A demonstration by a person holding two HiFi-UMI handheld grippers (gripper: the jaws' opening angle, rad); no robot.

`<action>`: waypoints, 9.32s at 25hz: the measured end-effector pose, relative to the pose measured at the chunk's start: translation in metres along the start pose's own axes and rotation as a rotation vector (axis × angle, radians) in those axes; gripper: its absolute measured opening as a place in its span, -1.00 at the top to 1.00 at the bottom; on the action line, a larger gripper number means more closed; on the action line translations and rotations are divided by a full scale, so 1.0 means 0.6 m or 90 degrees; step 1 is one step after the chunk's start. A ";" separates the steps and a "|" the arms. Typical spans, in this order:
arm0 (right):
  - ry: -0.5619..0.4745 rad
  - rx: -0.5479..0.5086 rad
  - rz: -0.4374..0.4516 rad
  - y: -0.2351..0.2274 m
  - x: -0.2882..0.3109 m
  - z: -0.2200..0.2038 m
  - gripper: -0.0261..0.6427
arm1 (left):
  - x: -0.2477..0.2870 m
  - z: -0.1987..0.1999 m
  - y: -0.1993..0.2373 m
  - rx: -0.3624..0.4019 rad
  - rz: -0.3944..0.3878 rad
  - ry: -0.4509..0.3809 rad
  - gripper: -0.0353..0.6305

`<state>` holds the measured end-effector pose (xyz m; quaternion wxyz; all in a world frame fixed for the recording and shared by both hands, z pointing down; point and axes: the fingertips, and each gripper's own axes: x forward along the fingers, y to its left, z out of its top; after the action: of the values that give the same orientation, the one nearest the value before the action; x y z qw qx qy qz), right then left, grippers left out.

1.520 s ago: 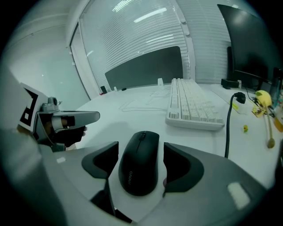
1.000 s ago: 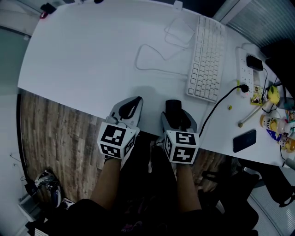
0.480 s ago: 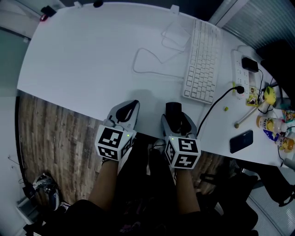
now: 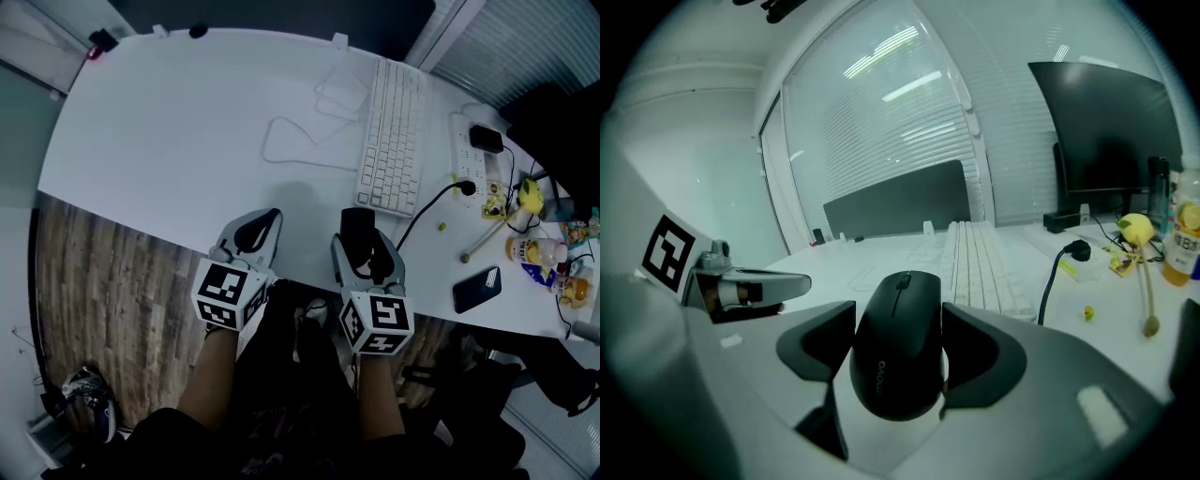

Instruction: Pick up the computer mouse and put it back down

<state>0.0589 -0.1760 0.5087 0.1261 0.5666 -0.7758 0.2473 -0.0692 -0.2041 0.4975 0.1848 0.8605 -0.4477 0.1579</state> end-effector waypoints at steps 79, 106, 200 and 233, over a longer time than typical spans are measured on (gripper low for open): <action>-0.352 -0.136 0.003 0.045 -0.273 0.395 0.03 | -0.210 0.366 -0.108 0.166 0.048 -0.285 0.89; -0.241 -0.109 -0.004 0.050 -0.158 0.294 0.03 | -0.141 0.272 -0.036 0.116 0.032 -0.198 0.89; 0.144 0.013 -0.036 0.003 0.035 -0.128 -0.02 | 0.018 -0.086 0.031 -0.017 -0.016 0.061 0.89; -0.042 0.000 -0.107 -0.035 -0.086 0.027 0.89 | -0.035 0.037 -0.033 0.047 -0.012 -0.021 0.89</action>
<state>0.0971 -0.1476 0.4755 0.1209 0.6376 -0.7293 0.2169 -0.0621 -0.1888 0.4651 0.1469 0.8735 -0.4363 0.1583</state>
